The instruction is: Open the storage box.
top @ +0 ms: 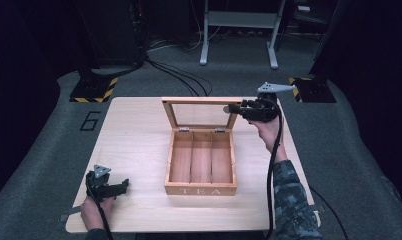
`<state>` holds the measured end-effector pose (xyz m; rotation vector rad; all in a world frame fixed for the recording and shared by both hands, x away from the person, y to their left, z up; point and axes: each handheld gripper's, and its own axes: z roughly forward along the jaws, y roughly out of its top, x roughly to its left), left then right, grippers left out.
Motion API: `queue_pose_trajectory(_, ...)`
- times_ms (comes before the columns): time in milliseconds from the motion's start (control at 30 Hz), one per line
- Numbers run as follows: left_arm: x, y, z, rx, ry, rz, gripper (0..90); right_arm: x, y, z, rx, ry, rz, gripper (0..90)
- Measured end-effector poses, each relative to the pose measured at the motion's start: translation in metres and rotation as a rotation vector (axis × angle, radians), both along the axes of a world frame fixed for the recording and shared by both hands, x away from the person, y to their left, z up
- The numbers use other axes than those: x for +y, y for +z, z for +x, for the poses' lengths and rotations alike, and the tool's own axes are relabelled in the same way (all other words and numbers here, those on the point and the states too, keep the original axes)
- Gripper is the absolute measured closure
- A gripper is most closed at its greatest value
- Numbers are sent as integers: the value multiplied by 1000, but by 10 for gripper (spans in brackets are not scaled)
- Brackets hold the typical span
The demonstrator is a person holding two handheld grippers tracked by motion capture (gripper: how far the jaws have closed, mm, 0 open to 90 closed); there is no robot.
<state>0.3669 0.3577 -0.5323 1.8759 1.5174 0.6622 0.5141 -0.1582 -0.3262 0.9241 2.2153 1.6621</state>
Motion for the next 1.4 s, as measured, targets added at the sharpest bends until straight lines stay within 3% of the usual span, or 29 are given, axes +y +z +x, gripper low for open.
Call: queue_pose_trajectory(1400,0,0,0,0,0,0,56,-2,1,-1,-3,-13,5,564)
